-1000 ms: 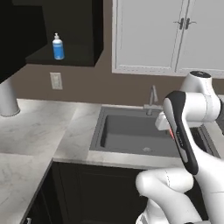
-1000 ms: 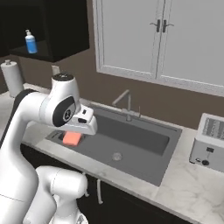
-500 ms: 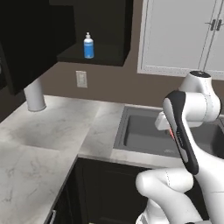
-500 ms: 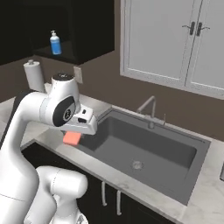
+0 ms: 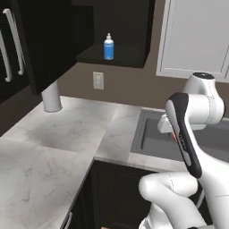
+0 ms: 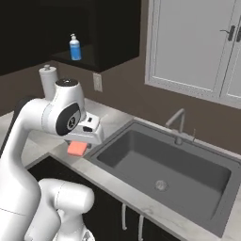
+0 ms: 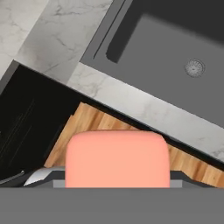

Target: Pick up the bar soap and soap dispenser from the sink, and place them back in the cabinet, and close the cabinet door.

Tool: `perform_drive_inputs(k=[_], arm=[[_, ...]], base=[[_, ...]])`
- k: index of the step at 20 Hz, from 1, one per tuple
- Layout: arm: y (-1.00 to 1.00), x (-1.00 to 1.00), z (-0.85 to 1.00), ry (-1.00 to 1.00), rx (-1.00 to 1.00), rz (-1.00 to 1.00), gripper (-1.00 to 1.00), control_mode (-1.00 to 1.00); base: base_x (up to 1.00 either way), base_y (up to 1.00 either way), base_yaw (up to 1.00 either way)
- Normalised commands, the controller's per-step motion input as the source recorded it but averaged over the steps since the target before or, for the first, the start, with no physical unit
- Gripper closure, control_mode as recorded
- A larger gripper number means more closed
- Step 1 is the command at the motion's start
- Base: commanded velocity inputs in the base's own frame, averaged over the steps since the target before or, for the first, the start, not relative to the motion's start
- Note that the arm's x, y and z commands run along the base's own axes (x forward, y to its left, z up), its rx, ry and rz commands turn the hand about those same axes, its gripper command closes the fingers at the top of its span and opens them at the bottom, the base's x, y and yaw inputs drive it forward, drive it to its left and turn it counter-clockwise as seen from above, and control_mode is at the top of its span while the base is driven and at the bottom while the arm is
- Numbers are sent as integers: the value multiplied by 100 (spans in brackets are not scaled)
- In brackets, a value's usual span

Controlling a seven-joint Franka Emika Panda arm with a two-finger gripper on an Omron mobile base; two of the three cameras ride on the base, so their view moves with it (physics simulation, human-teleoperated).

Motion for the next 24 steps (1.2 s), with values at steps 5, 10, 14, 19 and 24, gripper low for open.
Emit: perform_drive_inputs(k=[5,10,14,19,24], arm=[[0,0,0,0,0,0,100,100],[0,0,0,0,0,0,100,100],[0,0,0,0,0,0,100,100],[0,0,0,0,0,0,100,100],[0,0,0,0,0,0,100,100]], base=[[19,0,19],[17,0,20],[18,0,20],[25,0,19],[30,0,18]])
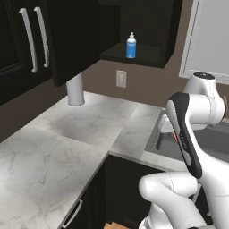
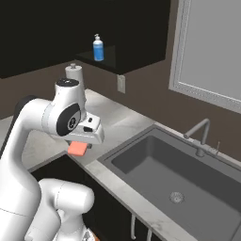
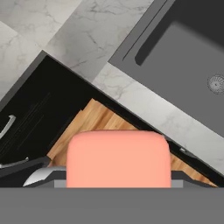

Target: Pick up the bar soap and soap dispenser from the sink, and place them back in the cabinet, and close the cabinet door.

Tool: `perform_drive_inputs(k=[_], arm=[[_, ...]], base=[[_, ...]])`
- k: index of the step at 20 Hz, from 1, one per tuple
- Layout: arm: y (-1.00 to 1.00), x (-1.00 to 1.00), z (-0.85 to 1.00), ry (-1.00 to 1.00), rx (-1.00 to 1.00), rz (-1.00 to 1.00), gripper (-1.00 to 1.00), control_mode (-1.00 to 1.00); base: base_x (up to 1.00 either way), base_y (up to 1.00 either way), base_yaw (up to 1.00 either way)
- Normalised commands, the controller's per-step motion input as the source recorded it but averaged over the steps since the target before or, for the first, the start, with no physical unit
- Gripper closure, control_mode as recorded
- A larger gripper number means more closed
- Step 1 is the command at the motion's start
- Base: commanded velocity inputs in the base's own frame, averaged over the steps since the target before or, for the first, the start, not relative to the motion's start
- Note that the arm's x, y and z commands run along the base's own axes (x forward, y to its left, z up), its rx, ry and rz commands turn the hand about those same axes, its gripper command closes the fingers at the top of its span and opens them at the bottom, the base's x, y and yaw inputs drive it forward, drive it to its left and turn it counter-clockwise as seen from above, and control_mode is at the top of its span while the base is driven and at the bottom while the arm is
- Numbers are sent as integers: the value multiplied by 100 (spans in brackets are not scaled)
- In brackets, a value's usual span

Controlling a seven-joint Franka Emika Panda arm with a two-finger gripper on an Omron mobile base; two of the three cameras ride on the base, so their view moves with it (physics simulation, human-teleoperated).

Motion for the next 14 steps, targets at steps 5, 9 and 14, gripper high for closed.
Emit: perform_drive_inputs(k=[5,9,14], arm=[[0,0,0,0,0,0,100,100],[0,0,0,0,0,0,100,100],[0,0,0,0,0,0,100,100]], base=[[32,0,17],[30,1,16],[37,1,14]])
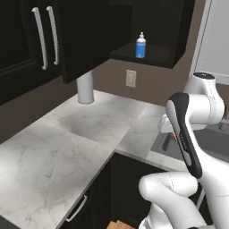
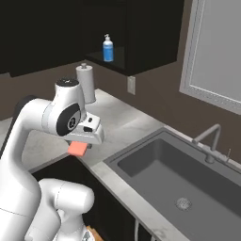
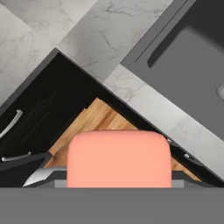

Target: Pick up the bar soap and soap dispenser from the sink, and place them back in the cabinet, and close the cabinet door.

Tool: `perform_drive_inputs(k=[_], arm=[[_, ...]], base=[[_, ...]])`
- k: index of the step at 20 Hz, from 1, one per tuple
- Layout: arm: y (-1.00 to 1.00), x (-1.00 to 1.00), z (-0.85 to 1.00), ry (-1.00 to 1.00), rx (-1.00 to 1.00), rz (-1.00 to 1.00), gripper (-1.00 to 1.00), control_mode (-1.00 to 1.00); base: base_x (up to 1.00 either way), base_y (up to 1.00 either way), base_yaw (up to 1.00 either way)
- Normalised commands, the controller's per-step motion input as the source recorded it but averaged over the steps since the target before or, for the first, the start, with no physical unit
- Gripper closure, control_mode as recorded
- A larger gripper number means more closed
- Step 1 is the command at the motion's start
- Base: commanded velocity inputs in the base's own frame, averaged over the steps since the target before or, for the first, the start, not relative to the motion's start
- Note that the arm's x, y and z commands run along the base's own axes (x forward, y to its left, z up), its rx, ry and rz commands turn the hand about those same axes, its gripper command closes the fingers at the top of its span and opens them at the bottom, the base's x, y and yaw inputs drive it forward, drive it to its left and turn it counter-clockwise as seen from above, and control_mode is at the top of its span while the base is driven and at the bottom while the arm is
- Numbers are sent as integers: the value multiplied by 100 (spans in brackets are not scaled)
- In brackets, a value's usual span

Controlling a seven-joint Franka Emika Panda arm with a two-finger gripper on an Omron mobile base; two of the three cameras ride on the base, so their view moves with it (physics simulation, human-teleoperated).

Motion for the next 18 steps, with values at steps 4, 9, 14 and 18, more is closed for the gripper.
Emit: perform_drive_inputs(k=[4,9,14,18], arm=[[0,0,0,0,0,0,100,100],[0,0,0,0,0,0,100,100],[0,0,0,0,0,0,100,100],[0,0,0,0,0,0,100,100]], base=[[36,11,14],[32,21,15],[31,16,15],[33,2,10]])
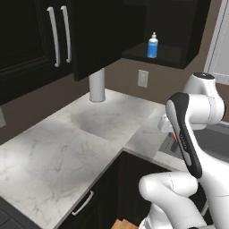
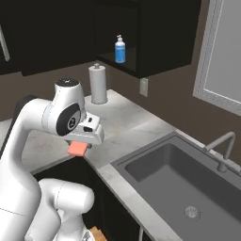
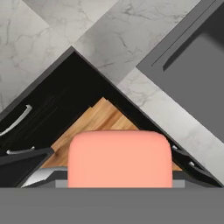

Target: Pick up the bar soap and soap dispenser from the sink, and place them back in the cabinet, and close the cabinet door.

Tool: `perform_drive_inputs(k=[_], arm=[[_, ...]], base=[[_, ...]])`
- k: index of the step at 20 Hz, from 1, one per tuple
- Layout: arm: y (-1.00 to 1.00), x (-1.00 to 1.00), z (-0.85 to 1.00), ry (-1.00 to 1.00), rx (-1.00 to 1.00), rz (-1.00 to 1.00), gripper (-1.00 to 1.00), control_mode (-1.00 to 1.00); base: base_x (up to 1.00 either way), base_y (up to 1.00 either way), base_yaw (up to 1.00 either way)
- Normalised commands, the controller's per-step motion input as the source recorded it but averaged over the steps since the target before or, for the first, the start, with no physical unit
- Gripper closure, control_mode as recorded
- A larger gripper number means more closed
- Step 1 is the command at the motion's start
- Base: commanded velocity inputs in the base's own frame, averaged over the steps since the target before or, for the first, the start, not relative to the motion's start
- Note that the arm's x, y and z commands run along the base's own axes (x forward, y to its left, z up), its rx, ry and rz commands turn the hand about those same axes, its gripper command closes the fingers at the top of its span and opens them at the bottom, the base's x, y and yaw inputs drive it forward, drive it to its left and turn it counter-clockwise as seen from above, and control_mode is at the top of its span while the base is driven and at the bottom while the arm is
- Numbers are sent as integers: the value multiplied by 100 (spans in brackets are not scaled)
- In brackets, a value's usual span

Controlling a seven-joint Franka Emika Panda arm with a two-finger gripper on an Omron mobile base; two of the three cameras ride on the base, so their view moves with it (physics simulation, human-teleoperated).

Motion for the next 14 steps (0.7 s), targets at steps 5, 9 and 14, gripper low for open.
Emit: perform_drive_inputs(k=[5,9,14], arm=[[0,0,0,0,0,0,100,100],[0,0,0,0,0,0,100,100],[0,0,0,0,0,0,100,100]], base=[[37,0,3],[43,2,0],[47,8,0]])
